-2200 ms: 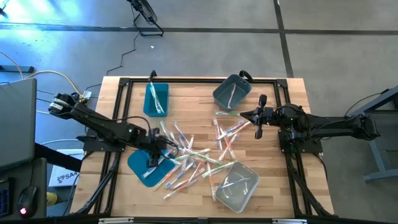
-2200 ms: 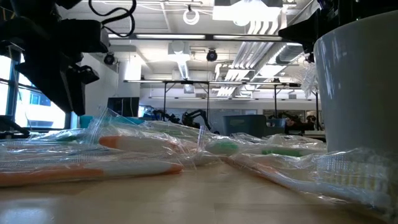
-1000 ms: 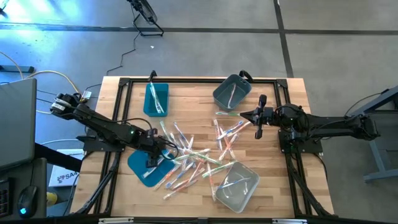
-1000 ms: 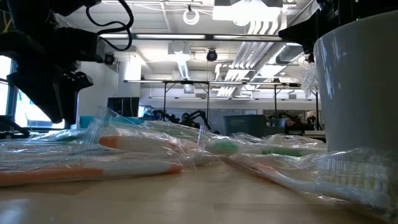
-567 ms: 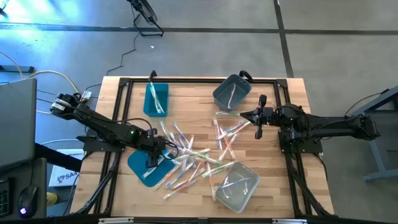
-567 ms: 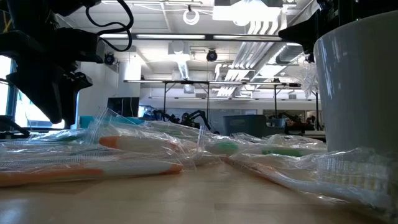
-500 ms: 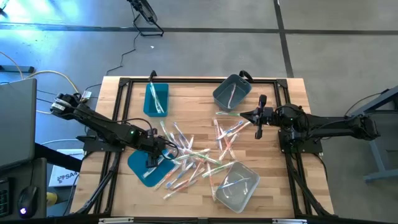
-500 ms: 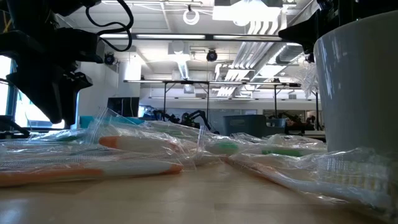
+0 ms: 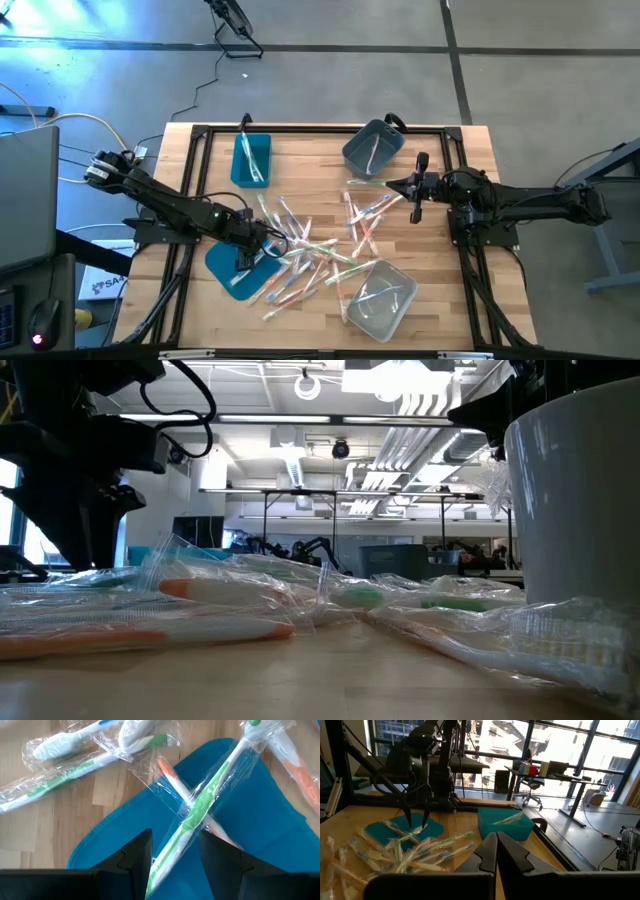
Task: Pick & Place Toothbrushes
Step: Put the green toothbrush into the blue bin
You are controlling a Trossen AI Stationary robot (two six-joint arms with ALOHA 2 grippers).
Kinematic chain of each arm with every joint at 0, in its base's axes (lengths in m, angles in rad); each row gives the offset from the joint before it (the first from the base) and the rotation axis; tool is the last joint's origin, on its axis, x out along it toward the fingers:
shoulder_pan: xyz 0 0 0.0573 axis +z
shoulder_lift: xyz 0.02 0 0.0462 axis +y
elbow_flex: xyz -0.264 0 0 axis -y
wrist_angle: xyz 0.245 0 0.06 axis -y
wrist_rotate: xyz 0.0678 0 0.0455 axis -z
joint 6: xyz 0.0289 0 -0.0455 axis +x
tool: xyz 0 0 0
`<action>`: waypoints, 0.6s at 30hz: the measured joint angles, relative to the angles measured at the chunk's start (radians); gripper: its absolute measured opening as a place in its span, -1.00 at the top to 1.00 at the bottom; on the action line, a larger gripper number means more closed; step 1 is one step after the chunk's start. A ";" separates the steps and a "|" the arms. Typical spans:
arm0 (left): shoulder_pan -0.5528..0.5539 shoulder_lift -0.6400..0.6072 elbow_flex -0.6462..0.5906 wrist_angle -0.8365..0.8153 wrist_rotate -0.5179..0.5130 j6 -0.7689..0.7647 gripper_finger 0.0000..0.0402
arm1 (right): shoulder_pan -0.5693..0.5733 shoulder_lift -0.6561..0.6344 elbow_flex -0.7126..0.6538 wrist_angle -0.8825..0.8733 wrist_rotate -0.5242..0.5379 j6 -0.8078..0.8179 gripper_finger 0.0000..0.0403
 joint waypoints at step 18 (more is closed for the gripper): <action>0.000 0.000 0.000 0.000 0.000 0.000 0.22 | 0.000 0.000 0.000 -0.002 0.000 0.007 0.99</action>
